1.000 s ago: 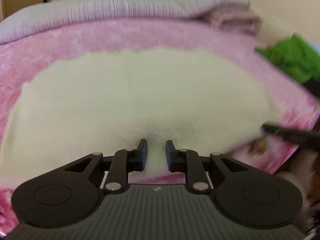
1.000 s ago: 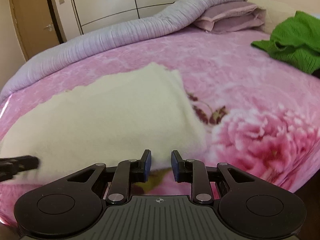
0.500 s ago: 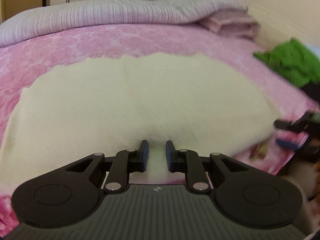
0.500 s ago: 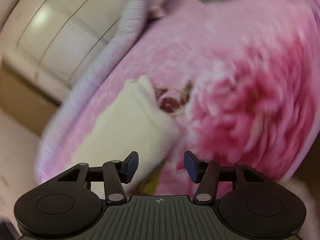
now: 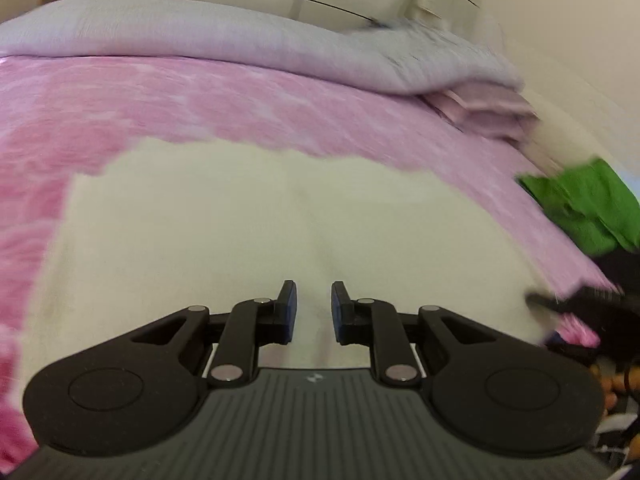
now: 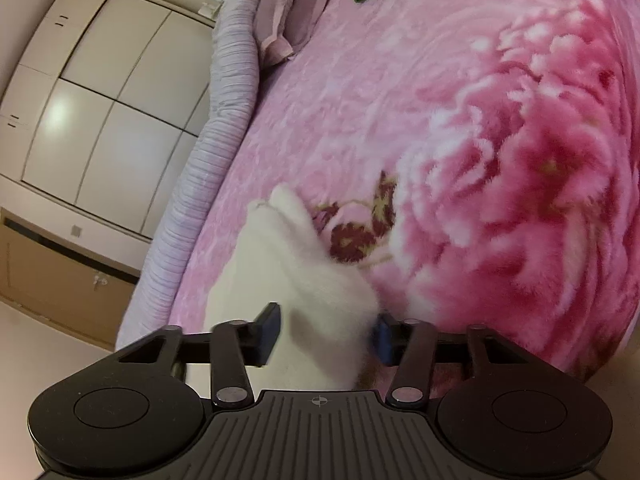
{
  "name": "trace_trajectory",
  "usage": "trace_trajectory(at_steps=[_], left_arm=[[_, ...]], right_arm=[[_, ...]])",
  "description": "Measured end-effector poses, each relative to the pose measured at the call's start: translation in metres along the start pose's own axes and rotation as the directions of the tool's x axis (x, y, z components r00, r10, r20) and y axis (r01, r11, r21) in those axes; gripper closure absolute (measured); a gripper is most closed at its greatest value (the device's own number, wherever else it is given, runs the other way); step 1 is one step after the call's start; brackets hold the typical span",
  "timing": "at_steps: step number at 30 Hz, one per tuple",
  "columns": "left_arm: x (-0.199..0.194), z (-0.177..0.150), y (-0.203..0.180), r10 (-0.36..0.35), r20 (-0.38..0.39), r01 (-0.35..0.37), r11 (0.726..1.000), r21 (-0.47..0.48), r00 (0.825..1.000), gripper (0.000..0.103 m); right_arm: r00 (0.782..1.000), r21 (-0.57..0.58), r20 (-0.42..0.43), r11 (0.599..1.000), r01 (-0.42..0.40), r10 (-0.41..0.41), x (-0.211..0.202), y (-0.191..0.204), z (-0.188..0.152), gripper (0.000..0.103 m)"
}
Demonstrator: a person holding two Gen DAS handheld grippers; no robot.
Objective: Fold clothes
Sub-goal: 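Grasp the sweater edge with both grippers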
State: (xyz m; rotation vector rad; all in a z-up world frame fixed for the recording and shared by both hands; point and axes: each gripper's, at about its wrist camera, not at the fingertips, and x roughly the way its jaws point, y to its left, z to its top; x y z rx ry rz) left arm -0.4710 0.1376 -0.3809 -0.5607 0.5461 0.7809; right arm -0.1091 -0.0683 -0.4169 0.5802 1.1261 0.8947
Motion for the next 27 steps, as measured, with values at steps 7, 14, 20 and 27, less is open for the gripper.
trace_trajectory(at_steps=[7, 14, 20, 27], left_arm=[[-0.021, 0.006, 0.073, 0.034, -0.006, -0.035, 0.983, -0.181, 0.999, 0.089], [-0.038, 0.002, 0.130, -0.031, -0.005, 0.028, 0.936, -0.351, 0.999, 0.089], [-0.043, -0.005, 0.137, -0.059, 0.004, 0.056, 0.916, -0.398, 0.998, 0.091], [-0.048, -0.013, 0.145, -0.091, 0.016, 0.088, 0.888, -0.452, 0.996, 0.090]], right_arm=[[0.971, -0.439, 0.054, 0.868, 0.231, -0.231, 0.010, 0.071, -0.017, 0.084], [0.979, -0.934, 0.204, 0.296, 0.197, -0.008, -0.003, 0.180, -0.143, 0.088], [0.996, -0.996, -0.088, -0.030, -0.088, 0.024, 0.017, 0.197, -0.265, 0.086], [0.973, -0.959, -0.229, -0.164, -0.231, -0.034, 0.020, 0.183, -0.310, 0.041]])
